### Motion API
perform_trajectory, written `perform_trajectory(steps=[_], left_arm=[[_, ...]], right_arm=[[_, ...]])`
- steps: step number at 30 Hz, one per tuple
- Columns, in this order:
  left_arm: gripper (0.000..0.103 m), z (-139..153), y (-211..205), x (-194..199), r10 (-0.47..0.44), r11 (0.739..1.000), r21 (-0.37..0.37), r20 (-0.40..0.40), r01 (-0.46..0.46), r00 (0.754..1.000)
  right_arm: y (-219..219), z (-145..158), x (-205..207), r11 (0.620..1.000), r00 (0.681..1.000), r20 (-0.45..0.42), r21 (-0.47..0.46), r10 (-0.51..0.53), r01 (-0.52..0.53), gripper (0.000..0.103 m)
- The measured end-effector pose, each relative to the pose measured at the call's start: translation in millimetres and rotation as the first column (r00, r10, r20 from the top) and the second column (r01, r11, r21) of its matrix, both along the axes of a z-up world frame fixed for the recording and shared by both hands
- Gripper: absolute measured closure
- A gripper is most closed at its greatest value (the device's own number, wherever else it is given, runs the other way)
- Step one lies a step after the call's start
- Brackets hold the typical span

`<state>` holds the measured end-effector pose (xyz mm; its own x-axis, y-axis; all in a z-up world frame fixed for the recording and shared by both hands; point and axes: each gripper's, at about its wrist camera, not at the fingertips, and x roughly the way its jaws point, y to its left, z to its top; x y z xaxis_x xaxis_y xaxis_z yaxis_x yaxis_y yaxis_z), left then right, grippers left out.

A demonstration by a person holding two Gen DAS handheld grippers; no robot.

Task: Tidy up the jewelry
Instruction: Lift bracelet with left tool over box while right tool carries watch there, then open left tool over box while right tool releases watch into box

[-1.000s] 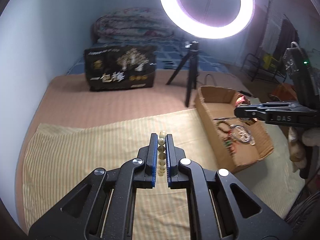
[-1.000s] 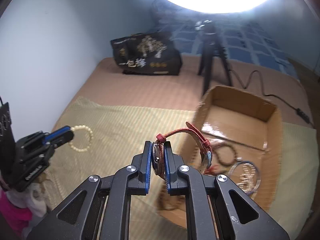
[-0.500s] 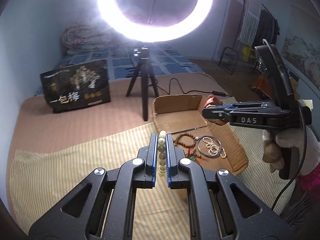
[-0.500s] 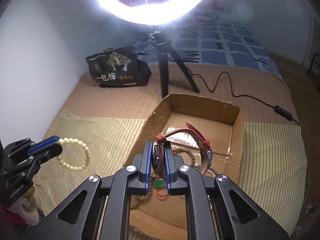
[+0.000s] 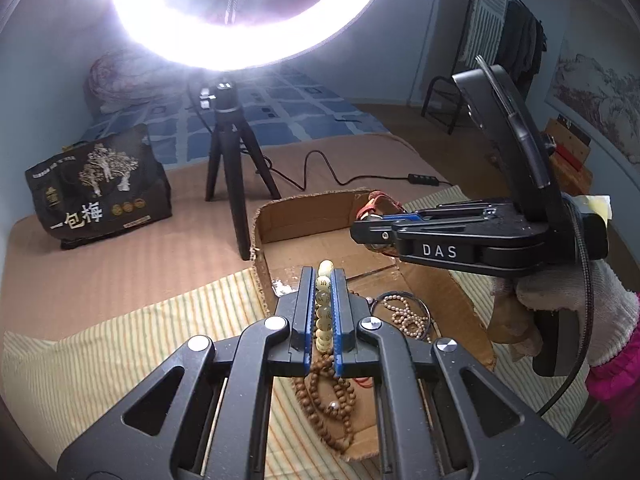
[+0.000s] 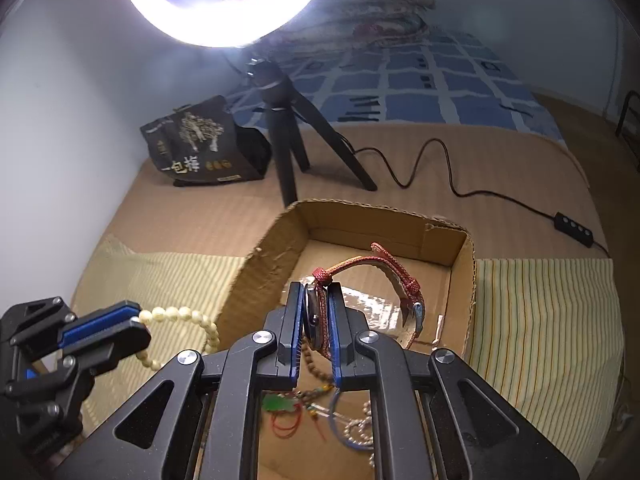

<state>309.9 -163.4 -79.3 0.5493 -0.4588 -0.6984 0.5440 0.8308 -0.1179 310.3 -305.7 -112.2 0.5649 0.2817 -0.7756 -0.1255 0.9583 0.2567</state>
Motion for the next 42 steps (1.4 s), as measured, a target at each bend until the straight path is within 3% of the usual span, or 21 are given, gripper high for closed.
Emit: perform_trajectory(steps=[8, 18, 19, 20, 22, 24, 42], left_arm=[[0.098, -20, -13, 8, -0.015, 0.999, 0.029, -0.029, 0.016, 0.999], [0.097, -21, -15, 8, -0.019, 0.999, 0.039, -0.024, 0.020, 1.000], [0.090, -20, -15, 7, -0.018, 0.999, 0.040, -0.025, 0.019, 1.000], [0.076, -20, -15, 7, -0.013, 0.999, 0.039, -0.027, 0.015, 1.000], [0.074, -18, -13, 6, -0.009, 0.999, 0.030, -0.029, 0.010, 1.000], [0.074, -17, -13, 4, -0.007, 0.999, 0.034, -0.026, 0.008, 1.000], [0.074, 34, 4, -49, 0.019, 1.000, 0.020, 0.053, -0.020, 0.998]], right_arm=[[-11, -18, 12, 1.000, 1.000, -0.028, 0.013, -0.014, 0.015, 0.093], [-12, -23, 15, 1.000, 0.998, -0.048, 0.003, -0.031, 0.031, 0.091], [-12, -22, 15, 0.999, 0.998, -0.046, 0.001, -0.036, 0.036, 0.088], [-12, -21, 14, 0.999, 0.998, -0.043, 0.001, -0.040, 0.040, 0.085], [-13, -19, 13, 0.999, 0.998, -0.034, 0.002, -0.045, 0.045, 0.077], [-13, -16, 11, 0.999, 0.998, -0.029, 0.003, -0.047, 0.048, 0.077], [-20, 26, -43, 0.998, 0.997, 0.037, -0.005, -0.070, 0.070, 0.077]])
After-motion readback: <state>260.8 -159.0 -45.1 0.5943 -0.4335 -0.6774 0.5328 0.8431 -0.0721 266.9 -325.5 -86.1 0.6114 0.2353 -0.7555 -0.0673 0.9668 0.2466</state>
